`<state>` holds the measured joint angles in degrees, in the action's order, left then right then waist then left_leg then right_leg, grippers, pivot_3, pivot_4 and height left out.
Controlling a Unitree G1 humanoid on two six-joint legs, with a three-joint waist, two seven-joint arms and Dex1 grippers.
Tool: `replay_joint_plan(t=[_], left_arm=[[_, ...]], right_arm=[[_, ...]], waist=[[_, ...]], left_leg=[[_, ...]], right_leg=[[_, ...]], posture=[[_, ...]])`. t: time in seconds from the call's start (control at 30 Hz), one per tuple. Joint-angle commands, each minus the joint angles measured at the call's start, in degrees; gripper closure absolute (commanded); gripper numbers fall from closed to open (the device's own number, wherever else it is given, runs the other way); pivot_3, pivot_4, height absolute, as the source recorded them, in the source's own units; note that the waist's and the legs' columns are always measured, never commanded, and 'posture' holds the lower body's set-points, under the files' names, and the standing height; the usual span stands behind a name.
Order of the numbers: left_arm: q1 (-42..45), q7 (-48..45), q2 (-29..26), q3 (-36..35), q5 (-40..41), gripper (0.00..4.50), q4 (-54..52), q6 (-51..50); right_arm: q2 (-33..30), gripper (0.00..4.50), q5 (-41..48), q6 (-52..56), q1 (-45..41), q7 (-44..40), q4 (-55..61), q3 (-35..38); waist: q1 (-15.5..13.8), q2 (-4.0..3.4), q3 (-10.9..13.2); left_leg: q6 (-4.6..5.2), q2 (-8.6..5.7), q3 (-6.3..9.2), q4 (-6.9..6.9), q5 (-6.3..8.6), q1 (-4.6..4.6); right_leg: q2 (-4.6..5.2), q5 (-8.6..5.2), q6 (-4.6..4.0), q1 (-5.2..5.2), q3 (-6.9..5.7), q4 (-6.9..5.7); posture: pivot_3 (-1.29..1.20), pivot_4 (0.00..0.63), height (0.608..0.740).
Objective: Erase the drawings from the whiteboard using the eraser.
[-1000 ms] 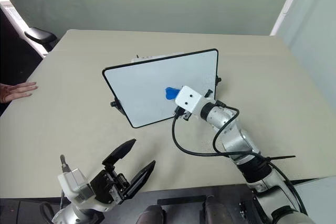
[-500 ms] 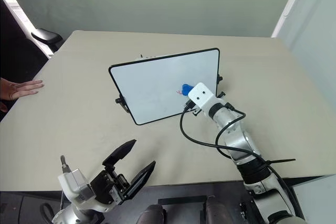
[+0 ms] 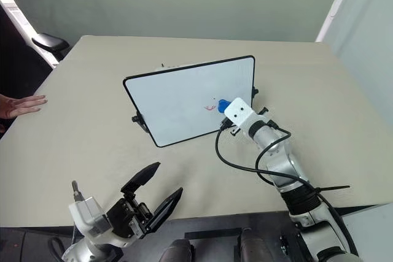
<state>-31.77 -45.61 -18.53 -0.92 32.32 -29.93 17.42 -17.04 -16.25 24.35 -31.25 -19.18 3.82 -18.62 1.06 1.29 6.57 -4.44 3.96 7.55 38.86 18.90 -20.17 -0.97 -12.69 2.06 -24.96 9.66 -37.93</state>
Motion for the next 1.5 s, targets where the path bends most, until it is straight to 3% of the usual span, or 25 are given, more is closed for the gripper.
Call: replay_joint_plan(t=[0.03,0.2,0.6,1.5], left_arm=[[-0.2,0.42,0.25,0.55,0.19,0.0,-2.53,0.54],[-0.24,0.46,0.21,0.57,0.17,0.0,-2.53,0.64],[-0.34,0.64,-0.18,-0.13,0.84,0.0,-2.52,0.67],[-1.46,0.8,-0.09,1.71,-0.32,0.0,-2.96,1.48]], right_arm=[[1.3,3.49,-1.39,-2.38,-3.07,-0.37,-0.41,-1.51],[1.24,3.49,-5.25,-4.26,-4.36,-0.23,-3.8,-4.44],[5.14,3.49,-5.24,-9.32,-7.27,-0.19,-4.83,-3.92],[5.39,3.49,-8.7,-15.75,-7.88,-3.95,-8.3,-6.36]], waist=[[0.43,-0.01,0.01],[1.06,-0.01,0.01],[1.72,-0.07,0.04],[1.81,-0.07,0.05]], left_leg=[[0.0,0.0,0.0,-0.03,0.0,0.0],[0.0,0.02,0.01,-0.12,0.0,0.05],[0.0,0.05,0.0,-0.14,-0.01,0.1],[0.0,0.1,-0.01,-0.35,-0.03,0.14]], right_leg=[[0.0,0.01,0.01,-0.02,0.0,-0.01],[0.0,0.07,0.11,-0.1,0.01,-0.03],[0.0,0.32,0.06,-0.33,0.01,-0.06],[0.0,0.45,-0.03,-0.53,0.02,-0.07]], posture=[[0.0,0.15,0.74],[0.0,0.15,0.74],[0.0,0.15,0.74],[0.0,0.15,0.74]])
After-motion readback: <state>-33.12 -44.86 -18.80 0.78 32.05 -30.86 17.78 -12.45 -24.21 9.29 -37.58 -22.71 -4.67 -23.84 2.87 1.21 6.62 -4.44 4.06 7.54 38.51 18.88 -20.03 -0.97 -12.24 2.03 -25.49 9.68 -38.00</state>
